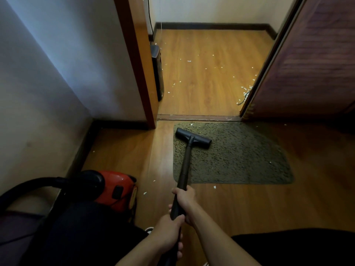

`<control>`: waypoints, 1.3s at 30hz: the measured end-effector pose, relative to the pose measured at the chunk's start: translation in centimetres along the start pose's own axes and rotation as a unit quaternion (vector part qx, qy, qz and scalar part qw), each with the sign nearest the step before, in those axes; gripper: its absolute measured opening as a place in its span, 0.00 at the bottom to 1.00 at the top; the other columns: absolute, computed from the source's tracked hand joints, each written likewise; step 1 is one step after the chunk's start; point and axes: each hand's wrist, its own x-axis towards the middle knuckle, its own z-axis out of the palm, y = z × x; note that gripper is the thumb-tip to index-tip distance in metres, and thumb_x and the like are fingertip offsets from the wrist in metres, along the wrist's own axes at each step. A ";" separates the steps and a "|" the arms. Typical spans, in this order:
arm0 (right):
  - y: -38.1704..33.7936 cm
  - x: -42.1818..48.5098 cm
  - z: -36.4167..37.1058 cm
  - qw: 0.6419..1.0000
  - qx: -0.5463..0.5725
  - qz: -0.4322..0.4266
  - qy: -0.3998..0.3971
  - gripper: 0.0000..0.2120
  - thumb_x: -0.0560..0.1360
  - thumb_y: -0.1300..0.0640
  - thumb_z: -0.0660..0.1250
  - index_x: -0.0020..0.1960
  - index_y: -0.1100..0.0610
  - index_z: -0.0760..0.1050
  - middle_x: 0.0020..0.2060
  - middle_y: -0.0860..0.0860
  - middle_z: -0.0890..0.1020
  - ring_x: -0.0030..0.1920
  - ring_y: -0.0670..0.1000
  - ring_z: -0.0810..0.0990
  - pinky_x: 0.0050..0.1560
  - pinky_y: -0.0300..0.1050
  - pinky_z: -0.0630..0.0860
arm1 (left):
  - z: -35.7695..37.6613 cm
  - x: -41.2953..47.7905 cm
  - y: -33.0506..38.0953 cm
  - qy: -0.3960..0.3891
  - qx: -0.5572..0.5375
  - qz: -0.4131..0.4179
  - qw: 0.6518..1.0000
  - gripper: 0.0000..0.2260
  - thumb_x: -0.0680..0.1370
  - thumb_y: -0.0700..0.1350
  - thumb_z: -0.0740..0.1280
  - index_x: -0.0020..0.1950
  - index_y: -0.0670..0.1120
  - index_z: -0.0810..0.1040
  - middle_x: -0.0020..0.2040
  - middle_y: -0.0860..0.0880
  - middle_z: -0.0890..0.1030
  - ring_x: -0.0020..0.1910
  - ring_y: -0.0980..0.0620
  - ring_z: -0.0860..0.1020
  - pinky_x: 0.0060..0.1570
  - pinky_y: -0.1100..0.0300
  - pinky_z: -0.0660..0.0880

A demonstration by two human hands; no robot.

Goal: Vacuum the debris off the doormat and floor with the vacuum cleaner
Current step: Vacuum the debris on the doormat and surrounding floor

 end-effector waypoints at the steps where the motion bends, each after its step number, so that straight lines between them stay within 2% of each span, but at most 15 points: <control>1: 0.1 -0.2 0.1 1.000 0.002 0.002 -0.004 0.15 0.81 0.60 0.66 0.65 0.58 0.68 0.43 0.62 0.82 0.28 0.54 0.83 0.29 0.46 0.79 | -0.1 0.0 -0.1 -0.002 0.002 0.002 1.000 0.06 0.84 0.49 0.57 0.47 0.53 0.66 0.36 0.45 0.73 0.23 0.53 0.72 0.25 0.61 0.72; 6: -2.0 2.0 0.1 0.999 0.050 -0.009 -0.001 0.20 0.80 0.61 0.67 0.70 0.58 0.66 0.46 0.62 0.81 0.30 0.54 0.83 0.28 0.45 0.80 | -0.9 1.9 1.8 -0.002 0.033 0.002 0.999 0.05 0.83 0.50 0.59 0.53 0.50 0.68 0.34 0.45 0.74 0.24 0.51 0.73 0.28 0.60 0.73; 10: -5.4 6.7 -0.2 0.993 0.113 -0.019 0.018 0.29 0.80 0.62 0.68 0.78 0.53 0.62 0.46 0.62 0.82 0.31 0.53 0.83 0.30 0.46 0.81 | -2.1 5.5 6.0 -0.027 0.066 -0.036 0.997 0.07 0.81 0.47 0.59 0.57 0.48 0.67 0.40 0.42 0.75 0.25 0.50 0.75 0.26 0.59 0.74; 12: -6.8 9.0 -0.2 0.992 0.122 -0.019 0.028 0.27 0.81 0.60 0.67 0.77 0.54 0.64 0.46 0.61 0.82 0.29 0.52 0.82 0.27 0.43 0.79 | -2.5 7.4 8.1 -0.040 0.077 -0.050 0.995 0.09 0.80 0.44 0.61 0.59 0.45 0.67 0.42 0.41 0.76 0.25 0.49 0.77 0.26 0.59 0.74; 15: -8.0 10.8 0.0 0.993 0.109 -0.016 0.044 0.23 0.81 0.61 0.66 0.74 0.53 0.68 0.44 0.61 0.82 0.24 0.50 0.79 0.24 0.42 0.77 | -2.3 9.7 10.8 -0.031 0.060 -0.074 0.995 0.09 0.79 0.41 0.62 0.58 0.43 0.69 0.45 0.42 0.79 0.30 0.48 0.79 0.31 0.57 0.77; 18: -8.9 10.5 0.3 0.994 0.093 -0.021 0.057 0.19 0.81 0.62 0.67 0.70 0.50 0.71 0.41 0.61 0.82 0.24 0.52 0.79 0.24 0.43 0.77 | -2.1 10.5 12.0 0.060 0.073 -0.054 0.994 0.11 0.80 0.47 0.63 0.61 0.47 0.71 0.51 0.46 0.79 0.43 0.50 0.80 0.42 0.60 0.74; 19: -9.5 10.5 0.4 0.994 0.089 -0.018 0.061 0.18 0.81 0.62 0.67 0.68 0.50 0.72 0.41 0.61 0.82 0.24 0.53 0.80 0.24 0.44 0.77 | -2.2 10.4 12.6 0.072 0.079 -0.041 0.993 0.13 0.81 0.51 0.63 0.64 0.48 0.70 0.52 0.47 0.79 0.46 0.51 0.79 0.42 0.61 0.73; 22: -11.4 9.5 0.7 0.995 0.081 0.004 0.058 0.17 0.80 0.61 0.68 0.65 0.46 0.72 0.41 0.61 0.84 0.26 0.55 0.82 0.27 0.46 0.80 | -2.6 9.0 14.3 0.057 0.088 -0.037 0.994 0.17 0.81 0.57 0.60 0.67 0.51 0.69 0.49 0.48 0.80 0.37 0.54 0.78 0.32 0.66 0.70; 24: -12.5 8.1 1.0 0.995 0.087 0.021 0.045 0.17 0.81 0.60 0.68 0.65 0.45 0.72 0.42 0.63 0.84 0.27 0.56 0.83 0.29 0.48 0.81 | -3.1 7.9 15.1 0.057 0.090 -0.050 0.993 0.15 0.82 0.56 0.59 0.66 0.51 0.70 0.45 0.48 0.80 0.32 0.55 0.77 0.27 0.68 0.69; 26: -13.1 6.4 1.3 0.995 0.086 0.043 0.033 0.17 0.81 0.60 0.68 0.66 0.45 0.71 0.41 0.64 0.85 0.28 0.57 0.82 0.29 0.48 0.81 | -3.4 6.5 15.4 0.065 0.096 -0.058 0.992 0.13 0.83 0.55 0.59 0.64 0.50 0.70 0.45 0.49 0.80 0.33 0.57 0.77 0.26 0.69 0.69; 28: -13.3 4.7 1.7 0.994 0.086 0.061 0.023 0.17 0.81 0.60 0.68 0.66 0.46 0.70 0.41 0.65 0.84 0.28 0.57 0.82 0.29 0.48 0.81 | -3.9 4.9 15.3 0.073 0.102 -0.053 0.991 0.14 0.83 0.56 0.59 0.65 0.51 0.70 0.48 0.50 0.80 0.39 0.56 0.79 0.32 0.68 0.71; 31: -12.9 2.8 2.8 0.992 0.096 0.080 0.014 0.16 0.81 0.60 0.68 0.62 0.43 0.68 0.45 0.67 0.84 0.28 0.56 0.82 0.30 0.48 0.81 | -5.1 3.3 14.8 0.071 0.140 -0.051 0.986 0.14 0.82 0.56 0.59 0.64 0.52 0.71 0.54 0.50 0.80 0.52 0.53 0.80 0.47 0.62 0.73; 32: -12.7 2.5 3.2 0.991 0.098 0.084 0.016 0.17 0.82 0.59 0.68 0.63 0.43 0.68 0.46 0.67 0.84 0.28 0.56 0.83 0.29 0.48 0.81 | -5.6 3.1 14.6 0.072 0.150 -0.051 0.985 0.15 0.82 0.56 0.59 0.65 0.51 0.71 0.55 0.50 0.79 0.54 0.52 0.79 0.49 0.62 0.73; 36: -12.2 3.0 4.5 0.992 0.091 0.080 0.022 0.16 0.81 0.55 0.69 0.66 0.44 0.70 0.49 0.66 0.84 0.30 0.57 0.84 0.33 0.51 0.84 | -6.8 3.6 14.2 0.070 0.169 -0.050 0.982 0.17 0.82 0.57 0.59 0.70 0.53 0.69 0.53 0.53 0.79 0.52 0.55 0.79 0.48 0.63 0.73; 39: -12.5 4.6 4.7 0.995 0.079 0.061 0.023 0.19 0.81 0.53 0.70 0.69 0.45 0.70 0.45 0.63 0.85 0.30 0.56 0.83 0.33 0.51 0.83 | -6.7 4.7 14.1 0.073 0.150 -0.045 0.985 0.19 0.82 0.57 0.58 0.72 0.54 0.67 0.51 0.52 0.80 0.49 0.54 0.80 0.44 0.62 0.73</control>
